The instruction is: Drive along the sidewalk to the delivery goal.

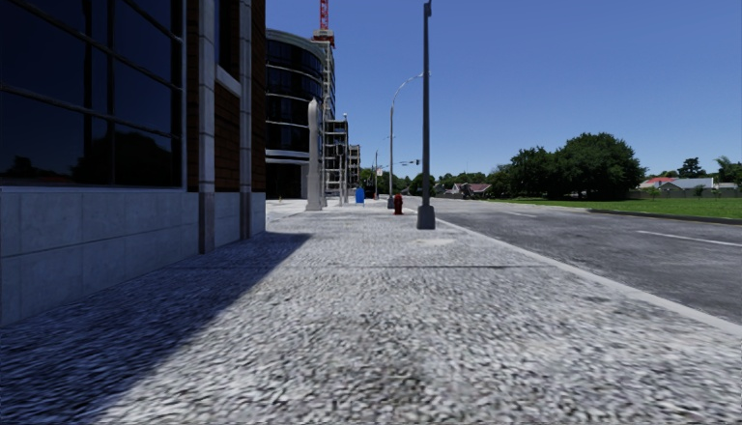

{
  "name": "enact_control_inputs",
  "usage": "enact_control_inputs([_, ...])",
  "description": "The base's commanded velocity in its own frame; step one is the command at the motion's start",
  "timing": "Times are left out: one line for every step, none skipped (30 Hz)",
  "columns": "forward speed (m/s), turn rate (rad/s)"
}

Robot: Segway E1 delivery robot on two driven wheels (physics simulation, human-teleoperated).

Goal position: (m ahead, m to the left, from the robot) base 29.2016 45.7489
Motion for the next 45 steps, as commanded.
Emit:
enact_control_inputs([2.00,0.00])
enact_control_inputs([2.00,0.00])
enact_control_inputs([2.00,0.00])
enact_control_inputs([2.00,0.00])
enact_control_inputs([2.00,0.00])
enact_control_inputs([2.00,0.00])
enact_control_inputs([2.00,0.00])
enact_control_inputs([2.00,0.00])
enact_control_inputs([2.00,0.00])
enact_control_inputs([2.00,0.00])
enact_control_inputs([2.00,0.00])
enact_control_inputs([2.00,0.00])
enact_control_inputs([2.00,0.00])
enact_control_inputs([2.00,0.00])
enact_control_inputs([2.00,0.00])
enact_control_inputs([2.00,0.00])
enact_control_inputs([2.00,0.00])
enact_control_inputs([2.00,0.00])
enact_control_inputs([2.00,0.00])
enact_control_inputs([2.00,0.00])
enact_control_inputs([2.00,0.00])
enact_control_inputs([2.00,0.00])
enact_control_inputs([2.00,0.00])
enact_control_inputs([2.00,0.00])
enact_control_inputs([2.00,0.00])
enact_control_inputs([2.00,0.00])
enact_control_inputs([2.00,0.00])
enact_control_inputs([2.00,0.00])
enact_control_inputs([2.00,0.00])
enact_control_inputs([2.00,0.00])
enact_control_inputs([2.00,0.00])
enact_control_inputs([2.00,0.00])
enact_control_inputs([2.00,0.00])
enact_control_inputs([2.00,0.00])
enact_control_inputs([2.00,0.00])
enact_control_inputs([2.00,0.00])
enact_control_inputs([2.00,0.00])
enact_control_inputs([2.00,0.00])
enact_control_inputs([2.00,0.00])
enact_control_inputs([2.00,0.00])
enact_control_inputs([2.00,0.13])
enact_control_inputs([2.00,0.24])
enact_control_inputs([2.00,0.27])
enact_control_inputs([2.00,0.27])
enact_control_inputs([2.00,0.28])
